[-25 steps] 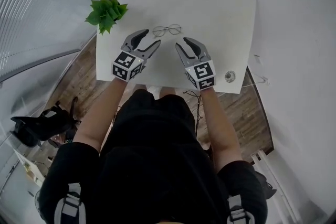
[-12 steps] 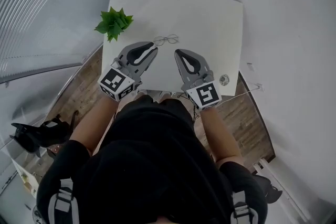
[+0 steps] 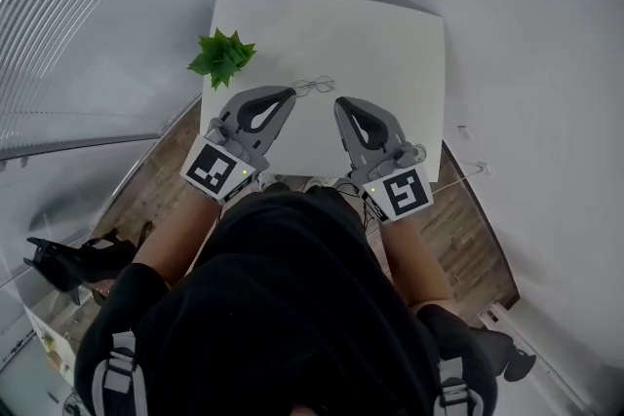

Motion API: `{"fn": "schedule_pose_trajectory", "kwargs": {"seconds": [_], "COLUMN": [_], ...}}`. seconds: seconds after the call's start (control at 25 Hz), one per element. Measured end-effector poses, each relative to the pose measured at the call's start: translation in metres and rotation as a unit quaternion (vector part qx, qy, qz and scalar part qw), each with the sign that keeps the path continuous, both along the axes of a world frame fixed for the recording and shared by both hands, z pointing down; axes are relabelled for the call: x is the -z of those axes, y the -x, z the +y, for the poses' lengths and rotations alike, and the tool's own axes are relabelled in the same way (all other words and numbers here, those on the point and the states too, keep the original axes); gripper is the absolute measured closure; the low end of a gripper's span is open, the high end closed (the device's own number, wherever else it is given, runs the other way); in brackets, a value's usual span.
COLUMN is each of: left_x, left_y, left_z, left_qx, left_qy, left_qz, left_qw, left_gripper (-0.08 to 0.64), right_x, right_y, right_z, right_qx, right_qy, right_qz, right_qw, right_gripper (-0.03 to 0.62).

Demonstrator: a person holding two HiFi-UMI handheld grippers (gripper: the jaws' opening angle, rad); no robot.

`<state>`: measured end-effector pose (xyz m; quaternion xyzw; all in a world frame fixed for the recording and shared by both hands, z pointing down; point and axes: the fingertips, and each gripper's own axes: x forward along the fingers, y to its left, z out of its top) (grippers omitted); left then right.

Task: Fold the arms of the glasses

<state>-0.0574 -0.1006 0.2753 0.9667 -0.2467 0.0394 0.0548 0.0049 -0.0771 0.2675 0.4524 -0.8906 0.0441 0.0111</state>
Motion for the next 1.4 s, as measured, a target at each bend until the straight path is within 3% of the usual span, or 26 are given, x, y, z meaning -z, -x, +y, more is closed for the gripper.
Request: {"fn": "schedule_pose_trajectory", "kwargs": {"seconds": [0.36,1.4], "left_x": [0.018,0.015], "left_y": [-0.004,-0.005], "left_z": [0.001,-0.012], "left_qx": [-0.003,0.003], "left_qy": [-0.027,-0.024], "left_qz": [-0.001,-0.013], "left_qw": [0.9996,0.9996], "left_gripper": [0.551,0.551], "right_x": [0.012,0.01], "right_y": [-0.004,-0.001], "right_z": [-0.008,-0.017], "right_qx": [-0.016,0.002], "right_qy": [-0.009,-0.007], "right_qz": [-0.004,0.01], "right_qw": [1.0,1.0], "right_gripper": [0.583,0.583]}}
